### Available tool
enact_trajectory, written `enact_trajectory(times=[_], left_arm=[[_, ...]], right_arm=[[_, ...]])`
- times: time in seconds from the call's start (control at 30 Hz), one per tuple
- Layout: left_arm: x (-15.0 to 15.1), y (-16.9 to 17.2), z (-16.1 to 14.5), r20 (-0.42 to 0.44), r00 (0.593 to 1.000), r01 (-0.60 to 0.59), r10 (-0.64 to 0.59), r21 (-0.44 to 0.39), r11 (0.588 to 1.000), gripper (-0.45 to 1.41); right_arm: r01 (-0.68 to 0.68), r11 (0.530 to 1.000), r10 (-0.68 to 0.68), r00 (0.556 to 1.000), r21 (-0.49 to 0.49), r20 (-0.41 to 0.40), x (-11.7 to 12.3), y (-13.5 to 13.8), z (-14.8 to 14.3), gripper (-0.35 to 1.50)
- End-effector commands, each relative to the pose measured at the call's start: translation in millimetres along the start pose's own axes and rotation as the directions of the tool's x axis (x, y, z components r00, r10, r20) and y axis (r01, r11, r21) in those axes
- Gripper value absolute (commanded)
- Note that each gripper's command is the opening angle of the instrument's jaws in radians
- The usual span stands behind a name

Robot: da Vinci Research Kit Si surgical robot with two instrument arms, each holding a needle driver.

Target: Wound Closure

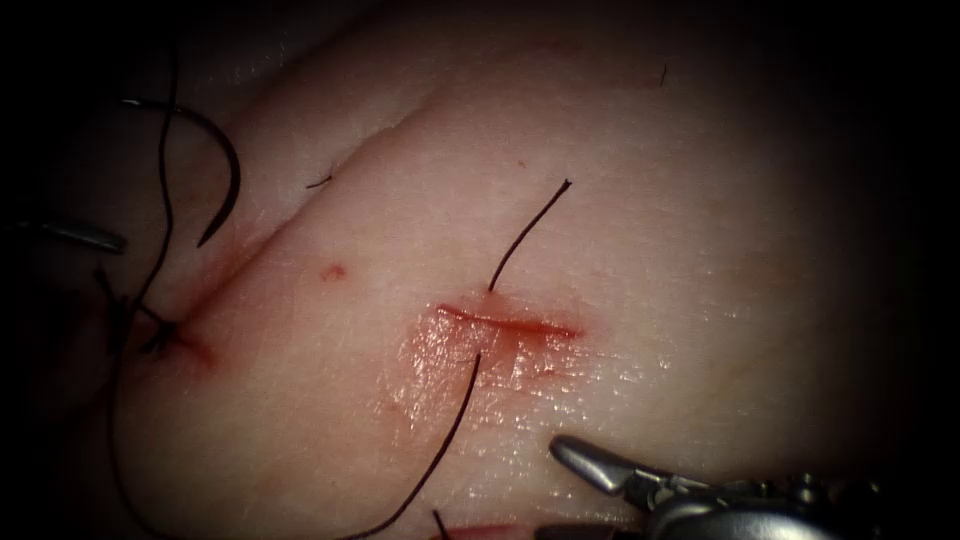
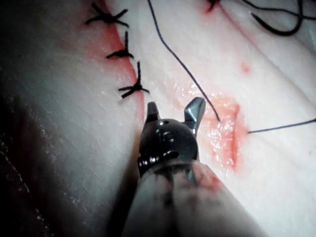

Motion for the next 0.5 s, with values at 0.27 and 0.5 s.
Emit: enact_trajectory(times=[0.27, 0.5], left_arm=[[1.2, 0.8, 2.1, -0.031, 0.954, -0.298, 0.297, -0.024, 0.954, 0.14], [0.4, 0.9, 4.2, 0.026, 0.879, -0.476, 0.475, 0.014, 0.879, 0.12]], right_arm=[[0.000, 1.000, 0.000, 1.000, 0.002, -0.013, 0.1, -0.6, 1.4, 1.45], [0.000, 1.000, 0.000, 1.000, 0.004, -0.017, 0.3, -0.7, 1.3, 1.45]])
